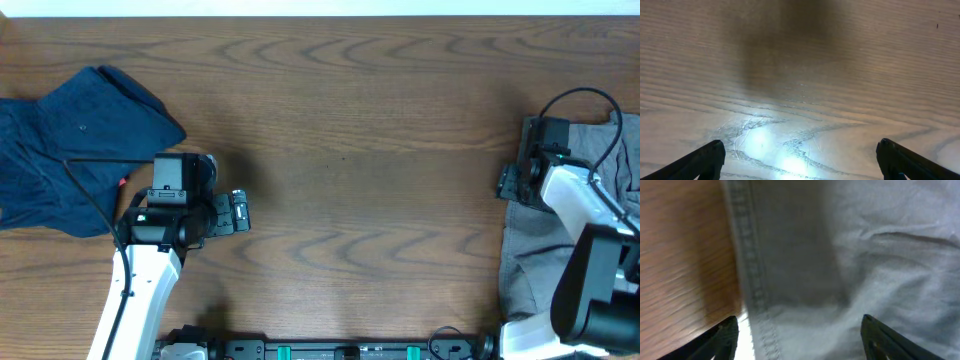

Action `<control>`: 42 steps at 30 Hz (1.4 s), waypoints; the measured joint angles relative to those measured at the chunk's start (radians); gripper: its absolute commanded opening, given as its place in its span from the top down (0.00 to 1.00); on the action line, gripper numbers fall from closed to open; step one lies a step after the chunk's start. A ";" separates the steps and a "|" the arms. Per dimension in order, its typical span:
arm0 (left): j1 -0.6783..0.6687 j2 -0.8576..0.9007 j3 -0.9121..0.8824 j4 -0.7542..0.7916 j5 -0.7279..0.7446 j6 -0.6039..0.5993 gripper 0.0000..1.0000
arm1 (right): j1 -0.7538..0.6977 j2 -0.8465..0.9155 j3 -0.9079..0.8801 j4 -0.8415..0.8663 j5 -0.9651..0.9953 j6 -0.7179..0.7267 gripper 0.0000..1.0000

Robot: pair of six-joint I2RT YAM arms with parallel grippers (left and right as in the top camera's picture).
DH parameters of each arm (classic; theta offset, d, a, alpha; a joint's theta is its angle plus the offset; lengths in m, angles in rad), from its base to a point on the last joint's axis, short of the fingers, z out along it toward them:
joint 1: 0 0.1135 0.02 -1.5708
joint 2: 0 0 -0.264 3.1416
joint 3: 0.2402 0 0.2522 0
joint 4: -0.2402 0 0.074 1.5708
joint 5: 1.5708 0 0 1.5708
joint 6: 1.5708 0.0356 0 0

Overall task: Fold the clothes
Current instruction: 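Move the right gripper onto the grey shorts and grasp the waistband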

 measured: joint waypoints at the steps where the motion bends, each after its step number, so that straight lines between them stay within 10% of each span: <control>1: 0.000 0.000 0.000 0.000 0.000 0.000 0.02 | 0.000 0.012 0.000 0.003 0.003 0.004 0.35; 7: 0.000 0.000 0.000 0.000 0.000 0.000 0.02 | 0.000 0.070 0.019 0.029 0.008 0.026 0.93; 16: 0.000 0.000 0.000 0.023 0.000 0.000 0.02 | -0.010 0.109 0.010 0.422 -0.256 0.068 0.99; 22: 0.000 0.001 0.000 0.037 0.000 0.000 0.02 | -0.010 0.123 0.011 0.988 -0.429 0.268 0.76; 25: 0.000 0.001 0.000 0.040 0.000 -0.001 0.02 | -0.010 0.123 0.035 1.125 -0.475 0.368 0.43; 27: 0.000 0.001 0.000 0.040 0.000 -0.003 0.02 | -0.010 0.123 0.059 1.116 -0.518 0.399 0.01; 42: 0.000 0.001 0.000 0.042 0.000 -0.053 0.02 | -0.005 -0.089 0.074 -0.014 -0.406 0.150 0.01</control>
